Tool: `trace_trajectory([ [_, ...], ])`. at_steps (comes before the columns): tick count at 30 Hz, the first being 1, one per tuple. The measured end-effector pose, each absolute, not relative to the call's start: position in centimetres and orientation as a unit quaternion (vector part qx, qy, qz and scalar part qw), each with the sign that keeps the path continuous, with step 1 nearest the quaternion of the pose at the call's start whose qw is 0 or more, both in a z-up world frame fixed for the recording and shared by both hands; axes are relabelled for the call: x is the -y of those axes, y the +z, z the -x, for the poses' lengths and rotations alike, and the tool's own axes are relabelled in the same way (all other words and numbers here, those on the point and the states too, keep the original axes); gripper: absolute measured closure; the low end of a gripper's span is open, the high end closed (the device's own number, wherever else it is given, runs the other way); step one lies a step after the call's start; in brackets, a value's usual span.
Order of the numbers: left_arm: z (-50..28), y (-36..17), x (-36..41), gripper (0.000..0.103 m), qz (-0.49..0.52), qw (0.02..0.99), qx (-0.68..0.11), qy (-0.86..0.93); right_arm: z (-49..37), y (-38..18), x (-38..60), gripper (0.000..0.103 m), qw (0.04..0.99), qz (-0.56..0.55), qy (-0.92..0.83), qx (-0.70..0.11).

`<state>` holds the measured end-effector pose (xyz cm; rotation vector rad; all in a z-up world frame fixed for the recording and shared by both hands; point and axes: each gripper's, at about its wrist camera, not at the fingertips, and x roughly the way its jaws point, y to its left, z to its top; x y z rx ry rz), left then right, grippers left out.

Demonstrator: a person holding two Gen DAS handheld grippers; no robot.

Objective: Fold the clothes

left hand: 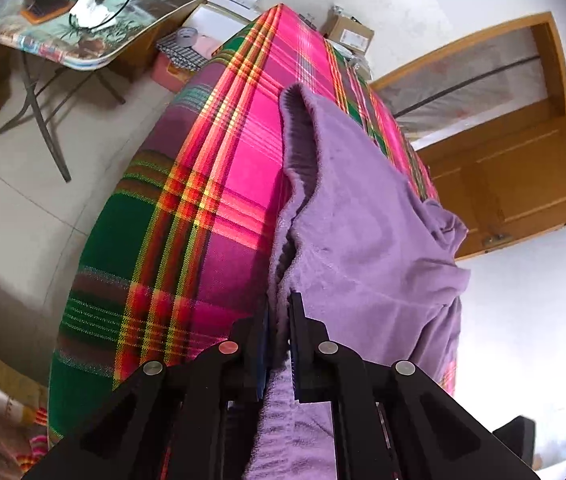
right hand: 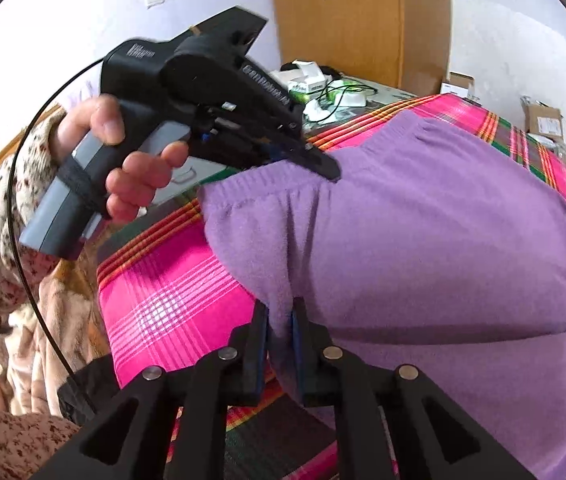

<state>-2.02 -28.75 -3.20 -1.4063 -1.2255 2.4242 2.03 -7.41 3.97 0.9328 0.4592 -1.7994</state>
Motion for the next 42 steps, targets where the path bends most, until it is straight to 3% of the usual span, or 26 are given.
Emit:
trace_trajectory([
  [6,0.5,-1.4,28.6,0.092,0.434,0.022,0.39,0.812,-1.0,6.3,4.0,0.075,0.501,-0.363,-0.769,-0.161],
  [8,-0.3,-0.3,28.6,0.086,0.42,0.015,0.377,0.826,0.0,7.5,1.6,0.074,0.49,-0.355,-0.785,-0.131],
  [13,-2.6,2.5,27.7,0.086,0.383,0.011,0.364,0.849,2.7,9.2,-5.1,0.073,0.426,-0.345,-0.834,-0.067],
  [15,-3.1,3.3,26.3,0.08,0.381,0.008,0.343,0.859,3.7,9.5,-8.3,0.073,0.391,-0.346,-0.852,-0.037],
  [19,-3.5,4.3,22.0,0.08,0.39,0.026,0.285,0.875,5.8,9.6,-15.3,0.073,0.304,-0.351,-0.886,0.022],
  [27,-1.3,3.7,10.3,0.075,0.418,0.161,0.175,0.877,8.9,8.0,-26.6,0.071,0.174,-0.359,-0.909,0.123],
  [33,1.0,1.7,2.8,0.075,0.446,0.222,0.093,0.862,11.5,6.6,-30.1,0.066,0.149,-0.378,-0.903,0.14],
  [42,1.1,0.7,-1.0,0.075,0.448,0.196,0.0,0.872,16.4,4.7,-30.8,0.061,0.161,-0.41,-0.883,0.16],
])
